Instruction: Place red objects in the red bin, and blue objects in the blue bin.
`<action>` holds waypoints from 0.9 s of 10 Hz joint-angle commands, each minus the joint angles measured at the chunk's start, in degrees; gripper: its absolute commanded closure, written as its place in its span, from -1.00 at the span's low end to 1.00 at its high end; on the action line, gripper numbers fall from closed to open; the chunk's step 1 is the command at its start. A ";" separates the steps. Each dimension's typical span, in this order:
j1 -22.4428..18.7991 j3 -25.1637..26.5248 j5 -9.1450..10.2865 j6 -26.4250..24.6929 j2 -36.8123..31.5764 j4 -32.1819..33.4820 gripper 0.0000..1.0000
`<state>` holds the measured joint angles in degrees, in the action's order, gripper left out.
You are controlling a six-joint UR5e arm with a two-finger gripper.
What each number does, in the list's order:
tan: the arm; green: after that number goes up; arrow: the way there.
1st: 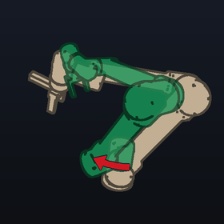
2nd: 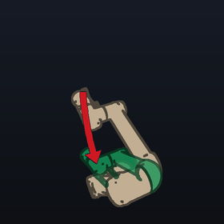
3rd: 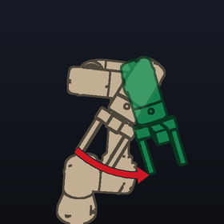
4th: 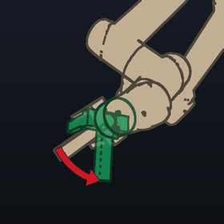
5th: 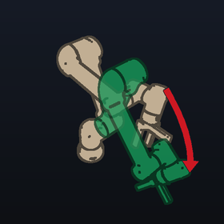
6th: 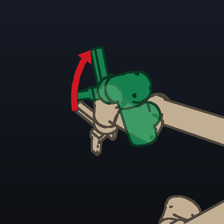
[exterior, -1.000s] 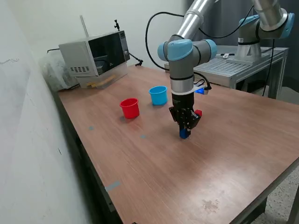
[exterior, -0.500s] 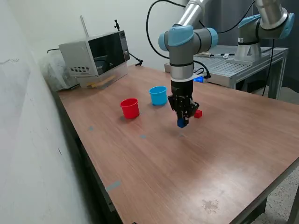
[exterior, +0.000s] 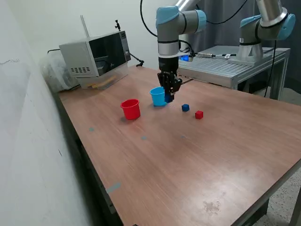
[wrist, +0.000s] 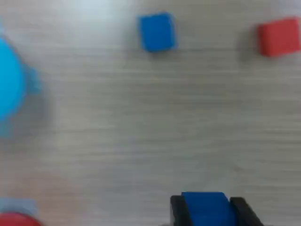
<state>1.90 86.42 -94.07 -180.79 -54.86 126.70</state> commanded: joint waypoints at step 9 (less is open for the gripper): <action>14.01 12.28 -2.07 5.62 -8.69 0.65 1.00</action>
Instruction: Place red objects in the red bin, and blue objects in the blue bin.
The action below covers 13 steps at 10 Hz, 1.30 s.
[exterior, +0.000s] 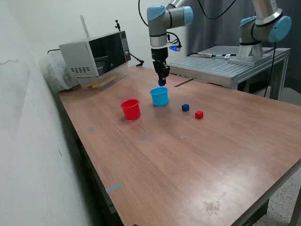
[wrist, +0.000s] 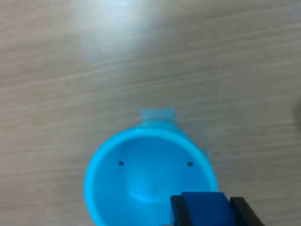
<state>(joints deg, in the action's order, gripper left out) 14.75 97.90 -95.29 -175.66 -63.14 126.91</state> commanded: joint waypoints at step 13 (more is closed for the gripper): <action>1.43 1.42 -0.78 0.41 -0.58 0.17 -1.00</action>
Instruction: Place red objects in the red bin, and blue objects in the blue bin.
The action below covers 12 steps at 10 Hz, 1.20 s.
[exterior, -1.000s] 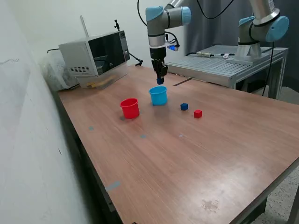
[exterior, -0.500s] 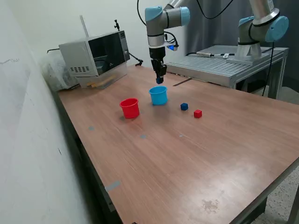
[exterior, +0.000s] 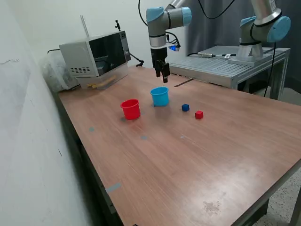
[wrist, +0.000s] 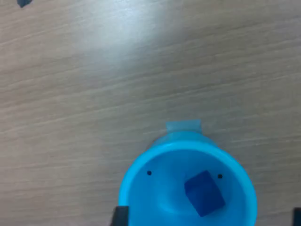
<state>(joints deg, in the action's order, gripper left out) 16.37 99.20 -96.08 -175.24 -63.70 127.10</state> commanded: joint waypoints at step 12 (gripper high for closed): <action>-12.15 0.03 1.51 -0.89 4.90 2.88 -1.00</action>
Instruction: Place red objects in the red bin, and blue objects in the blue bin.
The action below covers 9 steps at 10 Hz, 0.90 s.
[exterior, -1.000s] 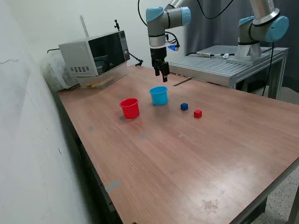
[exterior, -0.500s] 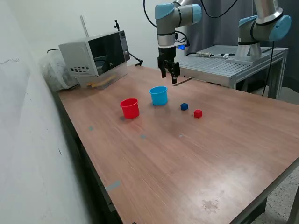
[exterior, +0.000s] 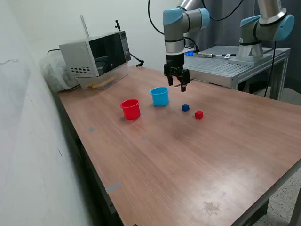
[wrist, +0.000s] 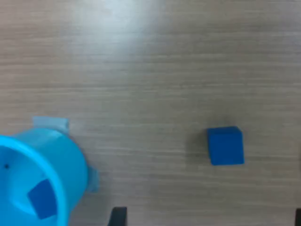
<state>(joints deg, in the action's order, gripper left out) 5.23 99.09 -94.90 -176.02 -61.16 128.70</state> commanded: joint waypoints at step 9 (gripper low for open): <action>-8.47 0.05 0.68 -4.59 3.95 2.00 -1.00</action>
<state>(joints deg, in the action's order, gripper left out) -0.65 98.97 -94.24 -179.60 -57.26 130.71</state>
